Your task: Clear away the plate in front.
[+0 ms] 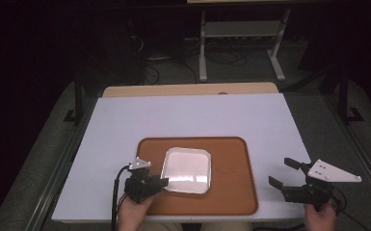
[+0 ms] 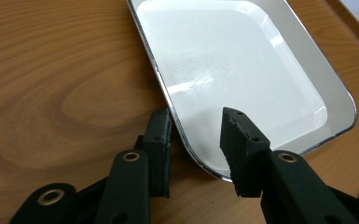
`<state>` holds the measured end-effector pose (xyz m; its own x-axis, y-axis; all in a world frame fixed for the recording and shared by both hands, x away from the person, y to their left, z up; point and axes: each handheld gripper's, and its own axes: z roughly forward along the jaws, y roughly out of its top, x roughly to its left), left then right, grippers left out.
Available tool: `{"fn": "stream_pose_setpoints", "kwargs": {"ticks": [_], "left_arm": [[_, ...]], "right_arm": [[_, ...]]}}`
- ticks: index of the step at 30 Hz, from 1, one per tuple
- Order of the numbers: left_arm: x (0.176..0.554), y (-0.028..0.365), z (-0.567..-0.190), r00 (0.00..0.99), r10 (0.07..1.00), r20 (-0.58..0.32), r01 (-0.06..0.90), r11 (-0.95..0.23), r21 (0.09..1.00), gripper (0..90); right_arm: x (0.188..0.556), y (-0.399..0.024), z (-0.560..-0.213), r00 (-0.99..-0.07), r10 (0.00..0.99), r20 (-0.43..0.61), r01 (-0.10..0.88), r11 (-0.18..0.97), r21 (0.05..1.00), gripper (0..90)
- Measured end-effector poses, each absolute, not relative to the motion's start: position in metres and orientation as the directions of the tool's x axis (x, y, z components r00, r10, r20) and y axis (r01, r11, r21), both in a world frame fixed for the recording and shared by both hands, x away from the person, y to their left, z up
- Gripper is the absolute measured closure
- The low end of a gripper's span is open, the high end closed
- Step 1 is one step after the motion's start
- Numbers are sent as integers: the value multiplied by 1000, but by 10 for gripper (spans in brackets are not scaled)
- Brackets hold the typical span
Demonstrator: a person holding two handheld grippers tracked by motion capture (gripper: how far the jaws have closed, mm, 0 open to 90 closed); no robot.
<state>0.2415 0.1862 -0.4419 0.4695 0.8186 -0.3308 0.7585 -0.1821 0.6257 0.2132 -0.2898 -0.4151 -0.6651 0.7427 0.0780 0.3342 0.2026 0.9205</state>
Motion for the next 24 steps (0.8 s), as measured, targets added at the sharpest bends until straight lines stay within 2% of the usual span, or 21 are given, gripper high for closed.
{"fn": "stream_pose_setpoints", "kwargs": {"ticks": [24], "left_arm": [[234, 180, -442, 485, 807, -336, 756, -194, 625, 602]], "right_arm": [[213, -290, -415, -665, 743, 78, 335, 204, 920, 126]]}}
